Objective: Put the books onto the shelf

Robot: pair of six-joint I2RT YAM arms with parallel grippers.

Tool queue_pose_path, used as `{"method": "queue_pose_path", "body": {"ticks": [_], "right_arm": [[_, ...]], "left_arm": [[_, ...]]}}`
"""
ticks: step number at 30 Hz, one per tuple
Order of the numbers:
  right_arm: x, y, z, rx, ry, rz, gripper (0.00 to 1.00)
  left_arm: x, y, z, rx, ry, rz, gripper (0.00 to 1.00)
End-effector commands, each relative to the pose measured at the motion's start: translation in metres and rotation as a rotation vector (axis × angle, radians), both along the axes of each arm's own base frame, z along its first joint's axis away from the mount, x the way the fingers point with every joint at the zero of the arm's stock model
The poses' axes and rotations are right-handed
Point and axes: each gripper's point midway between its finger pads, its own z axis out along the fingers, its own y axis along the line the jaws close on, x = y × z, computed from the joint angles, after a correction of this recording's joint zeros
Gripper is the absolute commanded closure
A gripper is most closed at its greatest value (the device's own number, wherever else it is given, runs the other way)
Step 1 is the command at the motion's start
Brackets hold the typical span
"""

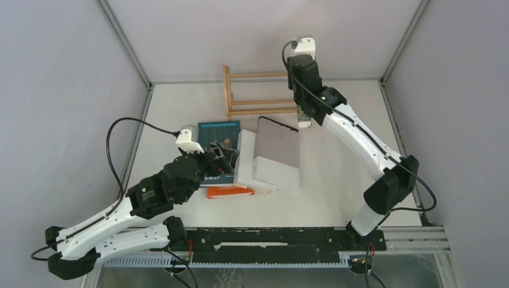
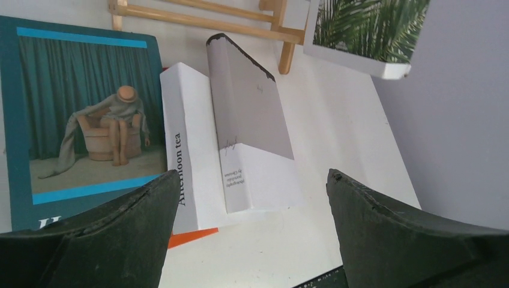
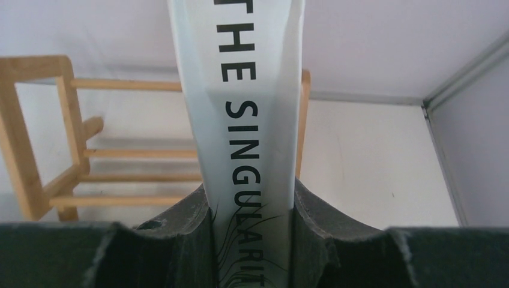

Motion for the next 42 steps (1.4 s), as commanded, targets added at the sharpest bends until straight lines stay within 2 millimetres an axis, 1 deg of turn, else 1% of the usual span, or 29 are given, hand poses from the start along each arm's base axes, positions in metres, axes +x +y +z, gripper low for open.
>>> {"method": "queue_pose_path", "body": {"ticks": [1,3,7,9,14,16,18,23,26,34,42], "right_arm": [[0.047,0.01,0.072,0.054,-0.267,0.067,0.79],[0.065,0.01,0.075,0.061,-0.292,0.069,0.79],[0.094,0.014,0.073,0.062,-0.313,0.085,0.79],[0.106,0.015,0.068,0.066,-0.316,0.088,0.79],[0.131,0.011,0.044,0.065,-0.302,0.095,0.79],[0.139,0.007,0.033,0.066,-0.29,0.089,0.8],[0.147,0.005,0.028,0.08,-0.298,0.092,0.8],[0.165,0.0,0.004,0.092,-0.276,0.095,0.79],[0.17,-0.002,-0.007,0.098,-0.259,0.087,0.8],[0.177,-0.006,-0.04,0.106,-0.202,0.078,0.8],[0.182,-0.015,-0.061,0.112,-0.169,0.051,0.8]], "left_arm": [[0.012,-0.001,-0.002,0.001,-0.041,-0.001,0.05],[0.016,0.001,-0.004,0.009,-0.047,0.005,0.05],[0.024,0.004,-0.011,0.018,-0.039,0.022,0.05],[0.027,0.005,-0.015,0.019,-0.035,0.025,0.05],[0.036,0.009,-0.024,0.013,-0.031,0.042,0.05],[0.039,0.009,-0.027,0.011,-0.028,0.046,0.05],[0.042,0.01,-0.029,0.012,-0.024,0.051,0.05],[0.05,0.01,-0.034,0.017,-0.024,0.064,0.05],[0.056,0.01,-0.038,0.018,-0.014,0.072,0.05],[0.066,0.012,-0.04,0.007,-0.007,0.091,0.05],[0.07,0.011,-0.045,-0.001,0.007,0.099,0.05]]}}
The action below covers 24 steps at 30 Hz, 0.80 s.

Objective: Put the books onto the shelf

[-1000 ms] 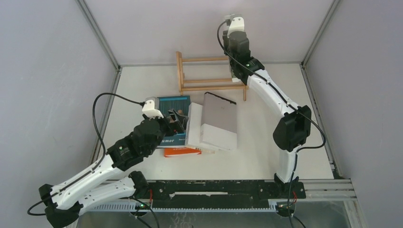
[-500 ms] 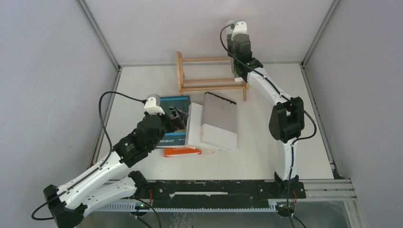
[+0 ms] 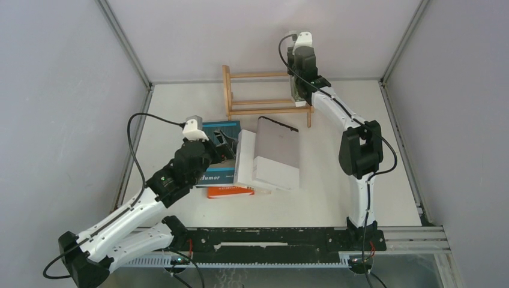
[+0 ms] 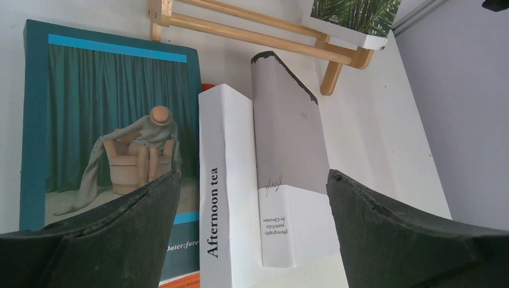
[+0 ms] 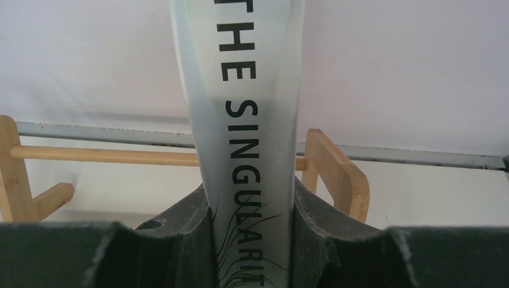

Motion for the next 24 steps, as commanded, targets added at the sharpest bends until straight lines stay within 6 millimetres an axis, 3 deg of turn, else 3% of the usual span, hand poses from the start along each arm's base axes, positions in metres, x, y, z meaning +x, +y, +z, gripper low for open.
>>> {"method": "queue_pose_path", "body": {"ticks": [1,20,24], "right_arm": [[0.008,-0.004,0.014,0.053,-0.065,-0.015,0.8],[0.01,-0.032,-0.013,0.038,-0.016,-0.094,0.8],[0.011,-0.036,-0.017,0.029,-0.004,-0.104,0.74]], "left_arm": [[0.005,-0.003,0.0,-0.019,-0.017,-0.006,0.05],[0.008,-0.008,-0.011,-0.034,0.016,-0.002,0.05],[0.008,-0.009,-0.012,-0.035,0.02,-0.002,0.05]]}}
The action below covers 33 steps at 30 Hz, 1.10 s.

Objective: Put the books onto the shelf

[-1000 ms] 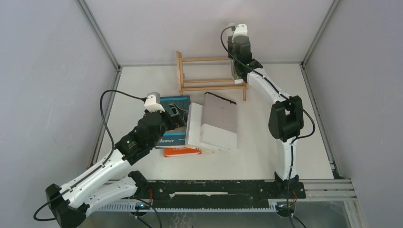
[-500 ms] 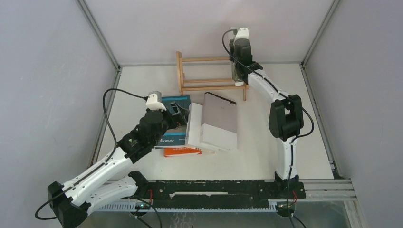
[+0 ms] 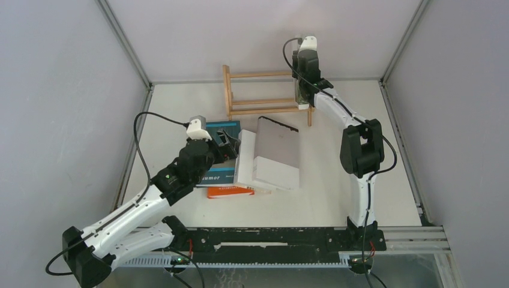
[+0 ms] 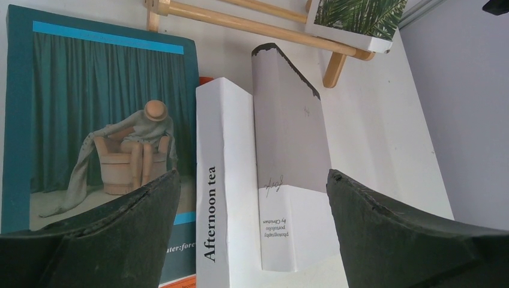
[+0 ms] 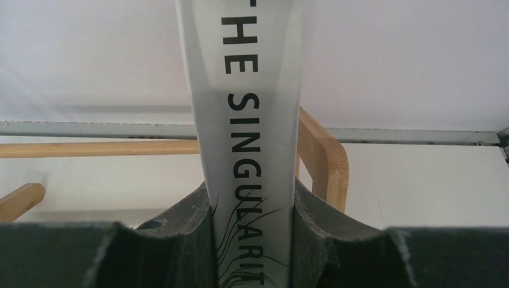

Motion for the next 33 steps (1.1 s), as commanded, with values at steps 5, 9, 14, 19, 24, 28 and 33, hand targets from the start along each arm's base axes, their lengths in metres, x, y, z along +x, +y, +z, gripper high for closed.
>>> {"method": "queue_pose_path", "body": {"ticks": [5,9,14,19,24,28,33], "right_arm": [[0.007,-0.017,0.01,0.009,-0.041,-0.063,0.51],[0.007,-0.019,0.014,0.006,-0.042,-0.068,0.39],[0.004,-0.021,0.023,0.005,-0.053,-0.074,0.29],[-0.001,-0.024,0.039,0.005,-0.076,-0.083,0.28],[-0.008,-0.028,0.062,0.016,-0.112,-0.092,0.28],[-0.018,-0.032,0.074,0.016,-0.111,-0.102,0.28],[-0.032,-0.036,0.095,0.03,-0.129,-0.108,0.28]], "left_arm": [[0.004,-0.003,0.002,-0.028,-0.009,0.002,0.05],[0.004,-0.003,0.003,-0.027,-0.01,0.003,0.05],[0.003,-0.002,0.005,-0.029,-0.011,0.004,0.05],[0.002,-0.001,0.008,-0.038,-0.015,0.006,0.05],[0.001,0.003,0.011,-0.038,-0.02,0.015,0.05],[-0.003,0.007,0.015,-0.036,-0.025,0.021,0.05],[-0.007,0.014,0.016,-0.03,-0.026,0.031,0.05]]}}
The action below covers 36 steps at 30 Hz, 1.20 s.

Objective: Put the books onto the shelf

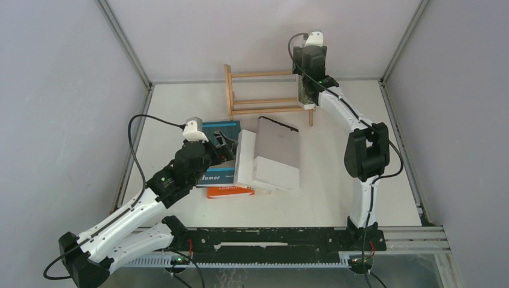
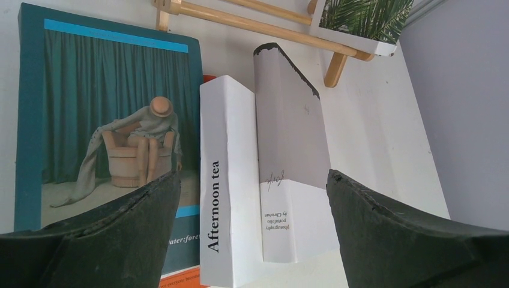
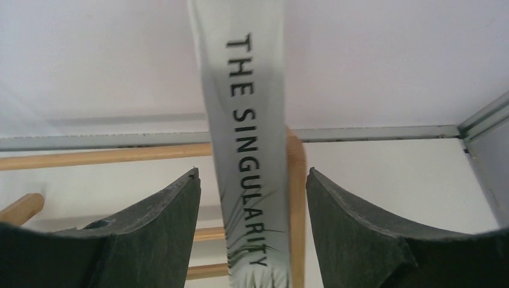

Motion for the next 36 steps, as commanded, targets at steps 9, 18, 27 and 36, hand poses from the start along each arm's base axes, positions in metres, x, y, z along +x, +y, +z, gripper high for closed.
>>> {"method": "queue_pose_path", "body": {"ticks": [9,18,27,36], "right_arm": [[-0.07,-0.023,0.109,0.02,-0.156,-0.067,0.28],[-0.168,0.01,0.101,-0.002,-0.006,-0.016,0.27],[-0.274,0.076,0.013,0.064,0.286,0.086,0.27],[-0.32,0.123,-0.043,0.037,0.453,0.075,0.26]], "left_arm": [[-0.012,0.018,0.019,-0.028,-0.035,0.028,0.05],[-0.027,0.014,0.01,-0.07,-0.004,-0.033,0.05],[-0.038,-0.011,0.0,-0.105,0.038,-0.168,0.05],[-0.043,-0.03,-0.01,-0.136,0.076,-0.248,0.05]]}}
